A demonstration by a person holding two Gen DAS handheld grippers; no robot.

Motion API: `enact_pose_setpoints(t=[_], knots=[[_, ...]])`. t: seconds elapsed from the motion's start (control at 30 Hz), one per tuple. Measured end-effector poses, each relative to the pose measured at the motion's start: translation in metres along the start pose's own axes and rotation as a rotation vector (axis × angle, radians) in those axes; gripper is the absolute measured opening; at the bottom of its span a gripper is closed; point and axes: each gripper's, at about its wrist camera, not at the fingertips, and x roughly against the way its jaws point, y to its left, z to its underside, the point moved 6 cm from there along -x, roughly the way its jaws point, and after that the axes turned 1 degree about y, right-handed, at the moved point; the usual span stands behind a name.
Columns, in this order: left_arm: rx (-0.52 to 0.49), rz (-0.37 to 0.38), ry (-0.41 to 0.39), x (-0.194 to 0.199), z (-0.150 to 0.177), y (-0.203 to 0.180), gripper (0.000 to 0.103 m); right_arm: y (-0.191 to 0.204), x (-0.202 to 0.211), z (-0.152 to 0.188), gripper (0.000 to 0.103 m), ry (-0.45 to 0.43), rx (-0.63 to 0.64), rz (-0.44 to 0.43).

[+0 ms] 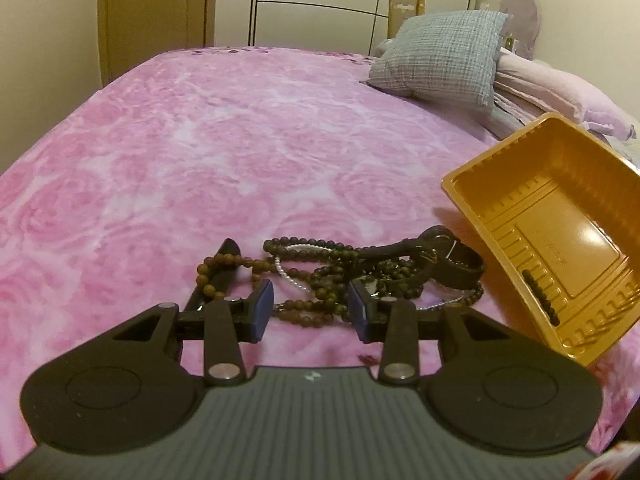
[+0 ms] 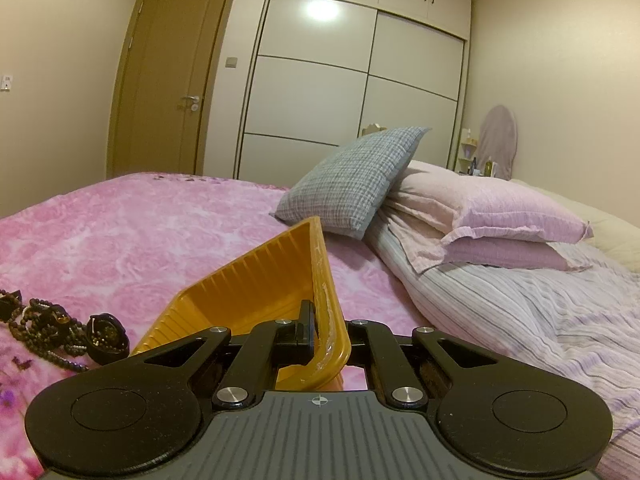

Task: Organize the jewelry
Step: 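Grasp a black cord from the jewelry pile with the left tool, then lower the black cord into the orange tray and release it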

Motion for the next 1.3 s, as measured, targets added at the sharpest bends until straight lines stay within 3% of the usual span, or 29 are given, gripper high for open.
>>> enact_pose_setpoints(t=[0.23, 0.5, 0.73, 0.83, 1.13, 1.3], knots=[[-0.086, 0.123, -0.001, -0.014, 0.0, -0.045, 0.036, 0.001, 0.0, 0.001, 0.006, 0.005, 0.005, 0.003], [-0.159, 0.124, -0.015, -0.036, -0.002, -0.081, 0.03, 0.001, 0.0, 0.001, 0.006, 0.007, 0.006, 0.004], [-0.118, 0.126, -0.005, -0.038, -0.007, -0.072, 0.003, 0.001, -0.002, 0.001, 0.006, 0.009, 0.005, 0.003], [-0.108, 0.129, -0.016, -0.027, -0.013, -0.064, 0.003, 0.001, -0.002, 0.001, 0.006, 0.009, 0.006, 0.004], [0.017, 0.246, -0.05, 0.009, -0.054, -0.036, 0.003, 0.002, -0.002, 0.0, 0.006, 0.006, 0.01, 0.003], [0.025, 0.289, -0.08, 0.024, -0.073, -0.039, 0.003, 0.002, -0.002, 0.0, 0.006, 0.004, 0.007, 0.003]])
